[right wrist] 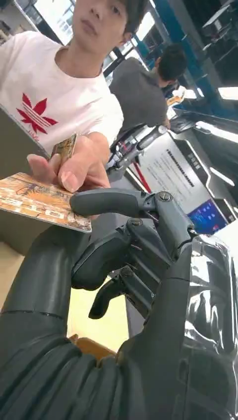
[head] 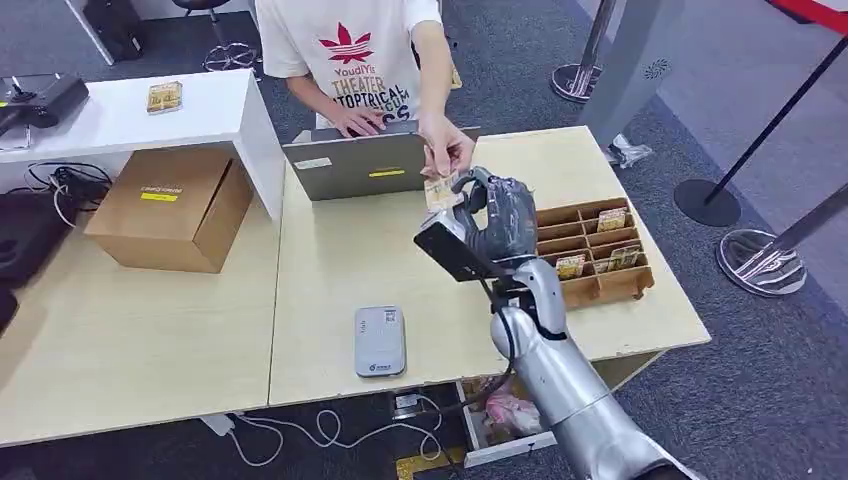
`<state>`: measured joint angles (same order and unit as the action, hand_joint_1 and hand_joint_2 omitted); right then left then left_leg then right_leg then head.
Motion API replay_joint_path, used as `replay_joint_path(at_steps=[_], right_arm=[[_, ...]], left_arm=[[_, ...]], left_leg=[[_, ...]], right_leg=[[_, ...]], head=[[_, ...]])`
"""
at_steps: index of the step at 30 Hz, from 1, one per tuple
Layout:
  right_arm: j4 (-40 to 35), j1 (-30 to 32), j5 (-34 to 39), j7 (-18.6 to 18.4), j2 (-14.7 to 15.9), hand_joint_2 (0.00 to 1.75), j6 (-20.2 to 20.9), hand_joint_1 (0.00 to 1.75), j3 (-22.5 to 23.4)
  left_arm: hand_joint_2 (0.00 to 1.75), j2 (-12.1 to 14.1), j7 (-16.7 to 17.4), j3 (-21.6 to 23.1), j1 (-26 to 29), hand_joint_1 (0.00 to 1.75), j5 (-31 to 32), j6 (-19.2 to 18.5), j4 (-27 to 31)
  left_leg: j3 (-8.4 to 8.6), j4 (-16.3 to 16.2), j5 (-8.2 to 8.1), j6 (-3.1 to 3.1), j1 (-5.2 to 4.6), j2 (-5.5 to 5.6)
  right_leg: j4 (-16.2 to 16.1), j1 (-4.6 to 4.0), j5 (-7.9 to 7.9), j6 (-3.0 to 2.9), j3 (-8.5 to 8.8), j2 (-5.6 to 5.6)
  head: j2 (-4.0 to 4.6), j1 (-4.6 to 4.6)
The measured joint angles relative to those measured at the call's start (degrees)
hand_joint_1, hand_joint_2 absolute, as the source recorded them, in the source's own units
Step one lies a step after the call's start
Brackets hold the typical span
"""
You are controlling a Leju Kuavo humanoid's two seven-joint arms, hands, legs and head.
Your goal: Pass the card to the sensor for recognition and then transmit it.
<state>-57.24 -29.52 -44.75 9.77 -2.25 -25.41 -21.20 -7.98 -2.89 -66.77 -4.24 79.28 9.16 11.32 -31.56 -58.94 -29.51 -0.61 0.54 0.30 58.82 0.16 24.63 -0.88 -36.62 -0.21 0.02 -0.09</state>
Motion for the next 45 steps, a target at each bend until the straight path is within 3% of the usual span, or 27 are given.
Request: replay_joint_path(at_steps=[22, 28, 45], right_arm=[[-0.39, 0.65, 5.47, 1.09, 1.01, 1.75, 3.4, 1.75, 0.02], [-1.03, 1.05, 9.86, 1.73, 1.07, 1.75, 6.26, 1.75, 0.02], [-1.88, 2.08, 12.95, 2.25, 1.23, 1.75, 7.96, 1.75, 0.04]], left_arm=[[0.0, 0.04, -0.13, 0.77, 0.0, 0.0, 0.41, -0.39, 0.0], [0.0, 0.02, -0.18, 0.9, 0.0, 0.0, 0.37, -0.39, 0.0], [0.0, 0.02, -0.63, 1.11, 0.0, 0.0, 0.7, -0.72, 0.0]], left_leg=[[0.0, 0.0, 0.0, 0.0, 0.0, 0.0], [0.0, 0.0, 0.0, 0.0, 0.0, 0.0], [0.0, 0.0, 0.0, 0.0, 0.0, 0.0]], right_leg=[[0.0, 0.0, 0.0, 0.0, 0.0, 0.0], [0.0, 0.0, 0.0, 0.0, 0.0, 0.0], [0.0, 0.0, 0.0, 0.0, 0.0, 0.01]], head=[[0.0, 0.02], [0.0, 0.02], [0.0, 0.02]])
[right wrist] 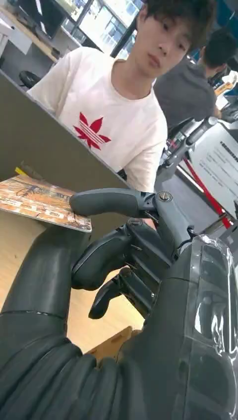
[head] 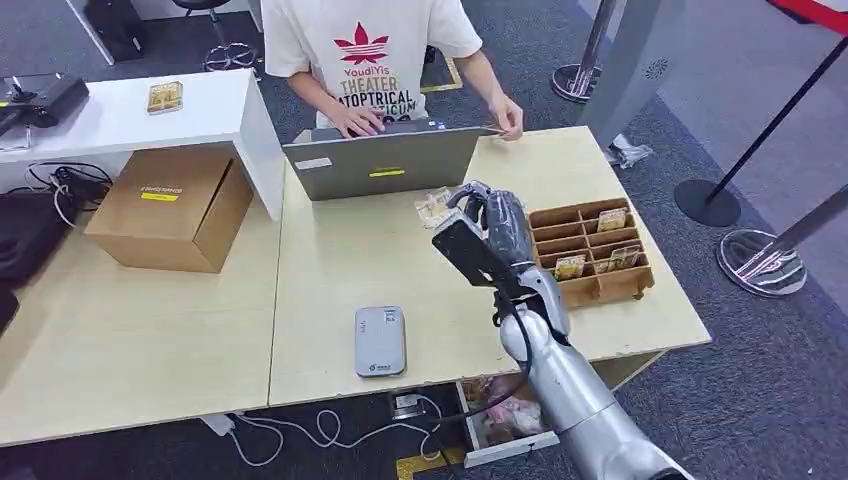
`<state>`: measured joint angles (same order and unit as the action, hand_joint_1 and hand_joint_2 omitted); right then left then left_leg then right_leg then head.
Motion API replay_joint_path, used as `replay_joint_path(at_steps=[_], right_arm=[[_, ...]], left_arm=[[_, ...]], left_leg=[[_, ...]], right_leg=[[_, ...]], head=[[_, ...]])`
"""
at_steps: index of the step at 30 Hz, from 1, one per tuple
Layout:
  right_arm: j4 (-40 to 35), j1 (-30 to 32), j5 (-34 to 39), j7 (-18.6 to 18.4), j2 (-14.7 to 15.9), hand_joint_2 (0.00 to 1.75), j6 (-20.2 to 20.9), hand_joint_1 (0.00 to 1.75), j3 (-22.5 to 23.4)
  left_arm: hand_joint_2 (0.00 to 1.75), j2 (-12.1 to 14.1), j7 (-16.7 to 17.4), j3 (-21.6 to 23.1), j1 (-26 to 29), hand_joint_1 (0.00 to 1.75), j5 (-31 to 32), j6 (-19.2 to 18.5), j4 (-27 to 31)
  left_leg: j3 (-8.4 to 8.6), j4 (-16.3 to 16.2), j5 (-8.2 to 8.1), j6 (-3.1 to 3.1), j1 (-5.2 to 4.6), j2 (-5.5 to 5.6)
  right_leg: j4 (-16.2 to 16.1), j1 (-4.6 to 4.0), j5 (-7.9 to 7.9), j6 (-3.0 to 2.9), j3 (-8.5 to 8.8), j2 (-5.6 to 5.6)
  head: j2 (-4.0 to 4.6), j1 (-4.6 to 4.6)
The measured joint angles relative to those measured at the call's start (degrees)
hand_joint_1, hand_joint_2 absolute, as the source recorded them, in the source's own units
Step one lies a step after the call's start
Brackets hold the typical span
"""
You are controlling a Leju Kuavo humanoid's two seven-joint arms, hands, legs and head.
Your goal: Pass the card to the sensor for recognition and then transmit it.
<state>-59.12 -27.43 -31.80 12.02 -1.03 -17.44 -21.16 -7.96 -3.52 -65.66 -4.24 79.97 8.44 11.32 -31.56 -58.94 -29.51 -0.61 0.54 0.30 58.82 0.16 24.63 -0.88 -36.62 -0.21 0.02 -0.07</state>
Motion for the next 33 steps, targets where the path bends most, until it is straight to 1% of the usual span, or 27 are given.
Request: replay_joint_path(at_steps=[9, 18, 23, 28, 33], right_arm=[[0.53, 2.61, 1.33, 0.39, -0.04, 1.75, 0.0, 1.75, -0.59], [2.84, 5.58, 1.68, -0.09, -2.34, 1.75, 0.17, 1.75, -2.12], [5.8, 5.59, 2.86, 1.25, -3.5, 1.75, 1.03, 1.75, -2.69], [8.83, 5.54, 4.32, 2.43, -4.72, 1.75, 1.03, 1.75, -2.91], [10.51, 5.52, 4.66, 2.62, -5.27, 1.75, 1.01, 1.75, -2.99]], left_arm=[[0.0, -0.02, -0.04, 0.35, -0.03, 0.0, 0.09, 0.0, 0.0], [0.0, -0.04, 0.0, 0.81, -0.2, 0.0, 0.44, -0.09, 0.0], [0.0, -0.04, 0.18, 0.87, -0.21, 0.0, 0.26, -0.07, 0.0], [0.0, -0.04, 0.17, 0.87, -0.21, 0.0, 0.22, -0.04, 0.0], [0.0, -0.02, 0.13, 0.92, -0.21, 0.0, 0.24, -0.02, 0.0]], left_leg=[[-0.03, 0.0, 0.0, 0.0, 0.0, 0.0], [-0.03, 0.01, 0.0, 0.0, 0.01, 0.0], [-0.03, 0.0, 0.0, 0.0, 0.01, 0.0], [-0.03, 0.0, 0.0, 0.0, 0.01, 0.0], [-0.04, 0.0, 0.0, 0.0, 0.01, 0.0]], right_leg=[[0.0, 0.0, 0.0, 0.0, 0.0, 0.0], [0.0, 0.0, 0.0, 0.0, 0.0, 0.0], [0.0, 0.0, 0.0, 0.0, 0.01, 0.0], [0.0, 0.0, 0.0, 0.0, 0.01, 0.01], [0.0, 0.0, 0.0, 0.0, 0.01, 0.01]], head=[[0.0, -0.02], [0.0, 0.0], [0.0, -0.02], [0.0, 0.0], [0.0, -0.02]])
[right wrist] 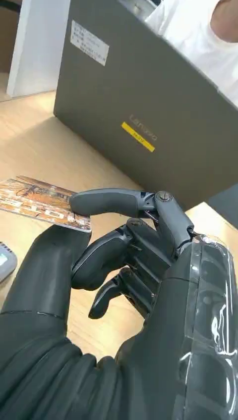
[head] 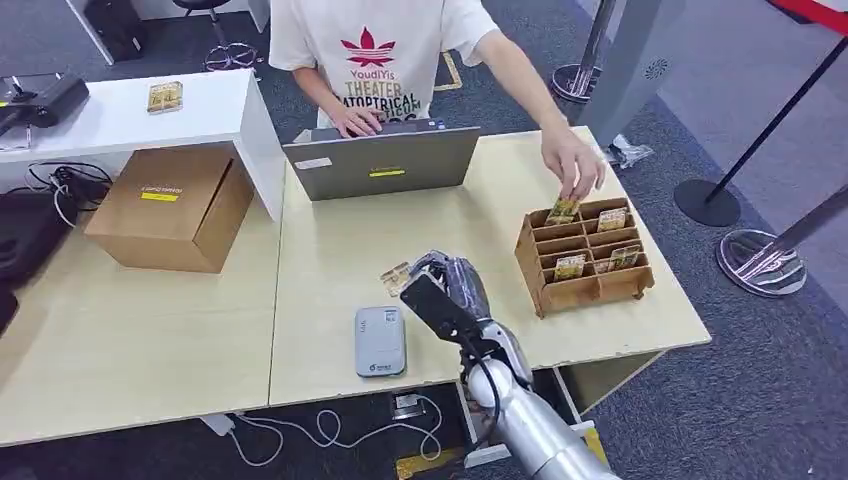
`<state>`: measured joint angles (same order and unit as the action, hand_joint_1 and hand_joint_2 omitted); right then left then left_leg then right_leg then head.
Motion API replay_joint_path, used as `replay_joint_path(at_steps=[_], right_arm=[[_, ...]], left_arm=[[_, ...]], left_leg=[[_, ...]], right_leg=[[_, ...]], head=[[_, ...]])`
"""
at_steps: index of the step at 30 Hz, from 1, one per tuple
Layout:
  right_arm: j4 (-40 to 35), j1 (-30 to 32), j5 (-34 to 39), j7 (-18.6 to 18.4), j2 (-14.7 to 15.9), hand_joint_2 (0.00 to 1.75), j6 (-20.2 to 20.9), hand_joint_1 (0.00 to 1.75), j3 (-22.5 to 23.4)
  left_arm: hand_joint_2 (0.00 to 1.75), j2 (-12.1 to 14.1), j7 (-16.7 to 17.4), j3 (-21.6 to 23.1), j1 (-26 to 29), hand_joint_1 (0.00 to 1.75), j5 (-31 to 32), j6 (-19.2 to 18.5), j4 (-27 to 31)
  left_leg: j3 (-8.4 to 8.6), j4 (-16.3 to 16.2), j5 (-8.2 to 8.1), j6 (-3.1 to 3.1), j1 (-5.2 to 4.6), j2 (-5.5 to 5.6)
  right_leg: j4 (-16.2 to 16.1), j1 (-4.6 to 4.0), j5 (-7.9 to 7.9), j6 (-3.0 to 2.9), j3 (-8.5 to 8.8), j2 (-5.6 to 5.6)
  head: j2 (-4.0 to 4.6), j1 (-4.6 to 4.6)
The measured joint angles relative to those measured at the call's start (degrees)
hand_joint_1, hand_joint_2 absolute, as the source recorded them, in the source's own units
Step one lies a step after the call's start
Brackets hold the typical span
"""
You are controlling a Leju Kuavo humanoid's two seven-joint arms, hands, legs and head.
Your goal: Pass the card to the sensor for recognition and then transmit it.
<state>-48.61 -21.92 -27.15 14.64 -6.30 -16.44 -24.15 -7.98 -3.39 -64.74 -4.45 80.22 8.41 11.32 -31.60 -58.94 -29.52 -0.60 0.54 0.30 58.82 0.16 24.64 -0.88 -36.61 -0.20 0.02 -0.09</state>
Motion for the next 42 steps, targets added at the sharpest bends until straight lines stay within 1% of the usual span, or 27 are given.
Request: replay_joint_path(at_steps=[8, 23, 30, 33, 36, 42], right_arm=[[2.79, -0.01, 2.29, 1.05, -1.57, 1.75, 0.09, 1.75, -0.74], [8.13, 0.09, 4.76, 1.25, -4.79, 1.75, 1.29, 1.75, -2.01], [9.29, 0.14, 5.55, 1.46, -5.4, 1.75, 1.62, 1.75, -2.4], [9.9, 0.44, 6.51, 1.75, -5.68, 1.75, 0.96, 1.75, -2.47], [10.12, 1.18, 7.15, 1.77, -5.66, 1.75, 0.11, 1.75, -2.47], [10.32, 2.32, 7.32, 1.79, -4.94, 1.75, -0.17, 1.75, -2.38]], left_arm=[[0.0, 0.0, -0.22, 0.42, -0.01, 0.0, 0.09, 0.11, 0.0], [0.0, 0.07, 0.22, 0.42, -0.14, 0.0, -0.17, 0.13, 0.0], [0.0, 0.09, 0.22, 0.42, -0.14, 0.0, -0.35, 0.13, 0.0], [0.0, 0.09, 0.22, 0.48, -0.13, 0.0, 0.0, 0.13, 0.0], [0.0, 0.11, 0.24, 0.81, -0.14, 0.0, 0.46, 0.04, 0.0], [0.0, 0.11, 0.57, 1.33, -0.26, 0.0, 0.7, -0.07, 0.0]], left_leg=[[0.01, 0.0, 0.0, 0.0, 0.0, 0.0], [0.02, 0.0, 0.0, 0.0, 0.0, -0.01], [0.01, 0.0, 0.0, 0.0, 0.0, -0.01], [0.02, 0.0, 0.0, 0.0, 0.0, 0.0], [0.03, 0.0, 0.0, 0.0, 0.0, -0.01], [0.02, 0.0, 0.0, 0.0, -0.01, -0.01]], right_leg=[[0.0, 0.0, 0.0, 0.0, 0.0, 0.0], [0.0, 0.0, 0.0, 0.0, 0.0, -0.01], [0.0, 0.0, 0.0, 0.0, 0.0, -0.01], [0.0, 0.0, 0.0, 0.0, 0.0, -0.01], [0.0, 0.0, 0.0, 0.0, -0.01, -0.01], [0.0, 0.0, 0.0, 0.0, -0.01, -0.02]], head=[[0.0, 0.0], [0.0, 0.0], [0.0, 0.0], [0.0, 0.0], [0.0, 0.0], [0.0, 0.0]])
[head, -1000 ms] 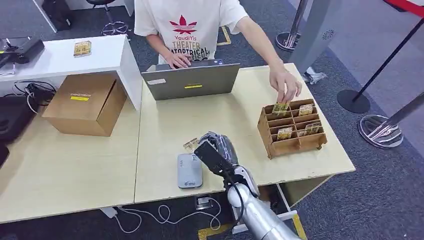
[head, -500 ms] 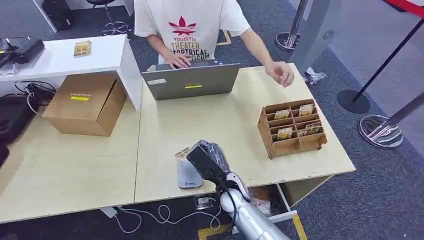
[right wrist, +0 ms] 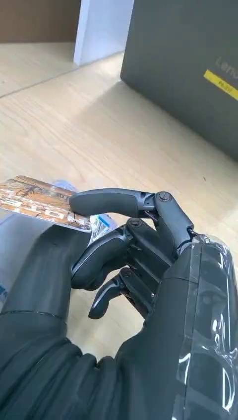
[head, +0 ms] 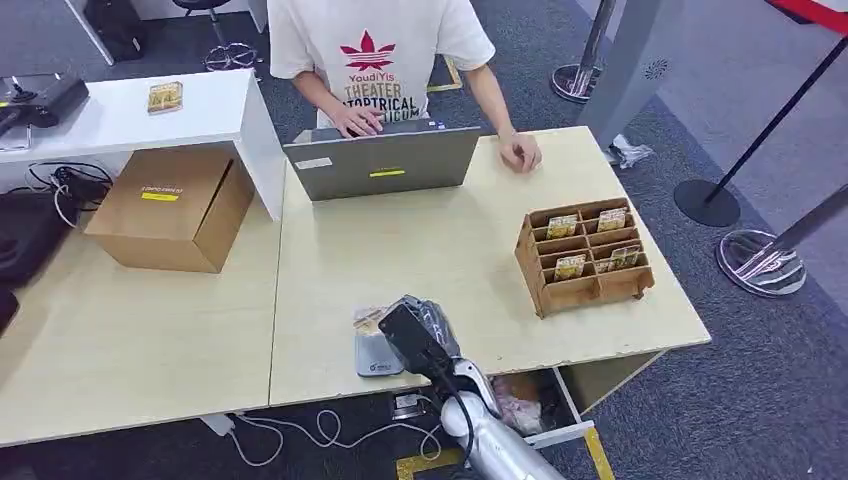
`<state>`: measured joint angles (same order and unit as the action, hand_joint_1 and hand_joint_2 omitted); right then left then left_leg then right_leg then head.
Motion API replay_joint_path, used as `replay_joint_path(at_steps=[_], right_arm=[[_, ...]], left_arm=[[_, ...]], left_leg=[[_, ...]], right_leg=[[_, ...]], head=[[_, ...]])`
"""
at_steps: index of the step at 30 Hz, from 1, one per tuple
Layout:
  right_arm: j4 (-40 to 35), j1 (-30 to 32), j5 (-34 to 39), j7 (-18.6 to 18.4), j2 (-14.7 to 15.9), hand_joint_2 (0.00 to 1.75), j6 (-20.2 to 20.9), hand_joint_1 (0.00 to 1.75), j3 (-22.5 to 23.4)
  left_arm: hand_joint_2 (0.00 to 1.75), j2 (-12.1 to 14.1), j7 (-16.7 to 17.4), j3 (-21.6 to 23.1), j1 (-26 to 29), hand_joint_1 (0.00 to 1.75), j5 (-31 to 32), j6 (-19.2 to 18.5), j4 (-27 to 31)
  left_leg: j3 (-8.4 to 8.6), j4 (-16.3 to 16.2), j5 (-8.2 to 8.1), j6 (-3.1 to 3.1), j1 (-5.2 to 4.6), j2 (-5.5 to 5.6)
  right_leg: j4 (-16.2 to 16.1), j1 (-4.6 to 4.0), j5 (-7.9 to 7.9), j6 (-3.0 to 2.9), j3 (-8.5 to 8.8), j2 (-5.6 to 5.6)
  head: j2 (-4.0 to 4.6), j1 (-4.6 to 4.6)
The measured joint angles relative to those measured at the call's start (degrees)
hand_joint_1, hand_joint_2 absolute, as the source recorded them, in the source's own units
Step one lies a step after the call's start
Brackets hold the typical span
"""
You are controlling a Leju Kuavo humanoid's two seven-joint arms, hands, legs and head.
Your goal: Pass the card to the sensor for recognition and then transmit it.
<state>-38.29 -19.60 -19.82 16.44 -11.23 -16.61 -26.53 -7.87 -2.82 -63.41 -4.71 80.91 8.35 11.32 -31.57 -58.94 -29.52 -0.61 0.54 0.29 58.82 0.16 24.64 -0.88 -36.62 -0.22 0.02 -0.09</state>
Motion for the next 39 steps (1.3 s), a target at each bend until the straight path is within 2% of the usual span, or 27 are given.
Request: replay_joint_path(at_steps=[20, 39], right_arm=[[3.5, -1.05, 0.02, 1.4, 1.42, 1.75, 1.25, 1.75, 0.26], [10.12, -2.35, 1.6, 1.75, -0.13, 1.75, 2.05, 1.75, 0.26]], left_arm=[[0.0, 0.15, 0.0, 0.13, 0.28, 0.0, -2.67, 0.68, 0.0], [0.0, 0.44, 0.33, 0.07, 0.29, 0.0, -3.06, 1.03, 0.0]], left_leg=[[-0.01, 0.0, 0.0, 0.0, 0.0, 0.0], [-0.02, 0.0, 0.0, 0.0, 0.01, 0.0]], right_leg=[[0.0, 0.0, 0.0, 0.0, 0.01, 0.01], [0.0, 0.0, 0.0, 0.0, 0.01, 0.01]], head=[[0.0, 0.0], [0.0, 0.0]])
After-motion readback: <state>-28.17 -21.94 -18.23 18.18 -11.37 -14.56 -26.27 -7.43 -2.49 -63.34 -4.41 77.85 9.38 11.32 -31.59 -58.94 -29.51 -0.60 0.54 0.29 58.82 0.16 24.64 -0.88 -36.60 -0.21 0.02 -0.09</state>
